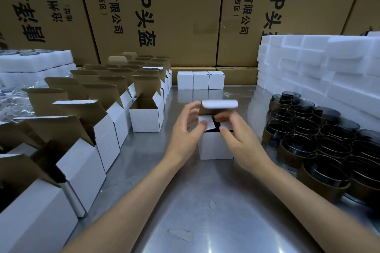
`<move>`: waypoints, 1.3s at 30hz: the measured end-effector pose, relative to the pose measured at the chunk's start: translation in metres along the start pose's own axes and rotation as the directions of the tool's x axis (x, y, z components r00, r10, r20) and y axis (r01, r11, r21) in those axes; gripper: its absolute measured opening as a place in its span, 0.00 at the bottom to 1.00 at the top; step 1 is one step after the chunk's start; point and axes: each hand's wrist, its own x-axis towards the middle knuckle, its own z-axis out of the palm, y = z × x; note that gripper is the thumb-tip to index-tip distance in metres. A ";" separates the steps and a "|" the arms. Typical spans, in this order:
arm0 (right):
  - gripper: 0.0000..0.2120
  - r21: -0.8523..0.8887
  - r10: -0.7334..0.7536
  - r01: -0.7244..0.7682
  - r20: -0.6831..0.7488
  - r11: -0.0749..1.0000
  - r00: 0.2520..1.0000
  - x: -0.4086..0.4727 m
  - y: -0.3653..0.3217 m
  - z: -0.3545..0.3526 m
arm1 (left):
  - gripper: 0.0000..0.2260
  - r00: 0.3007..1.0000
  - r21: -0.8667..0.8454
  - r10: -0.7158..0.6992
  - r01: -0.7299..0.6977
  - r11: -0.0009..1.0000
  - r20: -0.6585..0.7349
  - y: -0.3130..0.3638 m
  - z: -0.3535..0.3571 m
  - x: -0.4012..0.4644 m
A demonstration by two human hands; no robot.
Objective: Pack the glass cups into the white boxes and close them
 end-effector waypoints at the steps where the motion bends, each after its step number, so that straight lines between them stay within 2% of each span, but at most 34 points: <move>1: 0.13 -0.007 0.002 -0.002 -0.009 1.000 1.000 -0.001 0.000 0.000 | 0.14 1.000 -0.003 0.002 -0.002 1.000 0.004 -0.001 0.000 0.000; 3: 0.13 -0.009 -0.007 0.007 -0.029 1.000 1.000 -0.004 0.001 -0.001 | 0.07 1.000 -0.025 -0.001 0.001 1.000 0.012 -0.003 0.000 0.001; 5: 0.12 -0.002 -0.038 0.038 -0.051 0.999 0.998 -0.006 0.001 -0.001 | 0.05 1.000 -0.046 -0.014 0.014 0.999 0.005 -0.002 0.000 0.001; 9: 0.11 0.043 -0.105 0.117 -0.220 0.992 0.970 -0.009 -0.003 -0.002 | 0.10 1.000 -0.055 -0.018 0.018 0.998 -0.006 -0.006 -0.001 0.001; 13: 0.10 0.238 -0.014 0.117 -0.396 0.964 0.918 -0.003 -0.005 -0.015 | 0.13 0.998 -0.058 -0.047 0.045 0.997 -0.035 -0.006 -0.007 0.002; 15: 0.06 0.242 -0.003 0.085 -0.321 0.967 0.947 -0.001 -0.002 -0.018 | 0.12 0.998 -0.051 -0.053 0.052 0.997 -0.024 -0.004 -0.007 0.001; 18: 0.11 0.088 -0.076 0.081 -0.059 0.993 0.995 -0.004 0.006 -0.010 | 0.08 0.999 -0.022 -0.031 0.031 0.999 0.009 -0.005 -0.006 -0.002; 20: 0.11 0.020 -0.092 0.092 0.008 0.996 0.996 -0.004 0.009 -0.007 | 0.16 0.999 -0.026 0.021 -0.020 0.999 0.028 -0.006 -0.007 -0.005; 22: 0.09 0.038 -0.084 0.084 -0.022 0.996 0.996 -0.001 0.009 -0.009 | 0.19 0.993 0.025 0.087 -0.089 0.996 0.075 -0.008 -0.007 -0.007; 24: 0.10 0.029 -0.085 0.087 -0.053 0.996 0.995 0.001 0.009 -0.012 | 0.18 0.988 0.113 0.128 -0.138 0.984 0.091 -0.011 -0.005 -0.007; 29: 0.09 -0.074 -0.116 0.110 -0.083 0.991 0.990 0.000 0.007 -0.011 | 0.15 0.989 0.173 0.146 -0.150 0.973 0.036 -0.011 -0.003 -0.005; 31: 0.08 -0.109 -0.134 0.124 -0.088 0.986 0.987 -0.001 0.005 -0.012 | 0.14 0.986 0.184 0.161 -0.168 0.969 0.051 -0.010 -0.004 -0.006; 34: 0.13 -0.152 -0.172 0.157 -0.090 0.976 0.981 -0.004 0.003 -0.015 | 0.15 0.976 0.238 0.187 -0.208 0.949 0.107 -0.009 -0.006 -0.007; 36: 0.16 -0.196 -0.180 0.161 -0.085 0.967 0.980 -0.006 0.004 -0.017 | 0.15 0.970 0.299 0.211 -0.238 0.924 0.118 -0.007 -0.006 -0.008; 39: 0.16 -0.318 -0.268 0.214 -0.135 0.924 0.954 -0.008 0.001 -0.020 | 0.12 0.926 0.424 0.367 -0.369 0.827 0.090 -0.003 -0.006 -0.012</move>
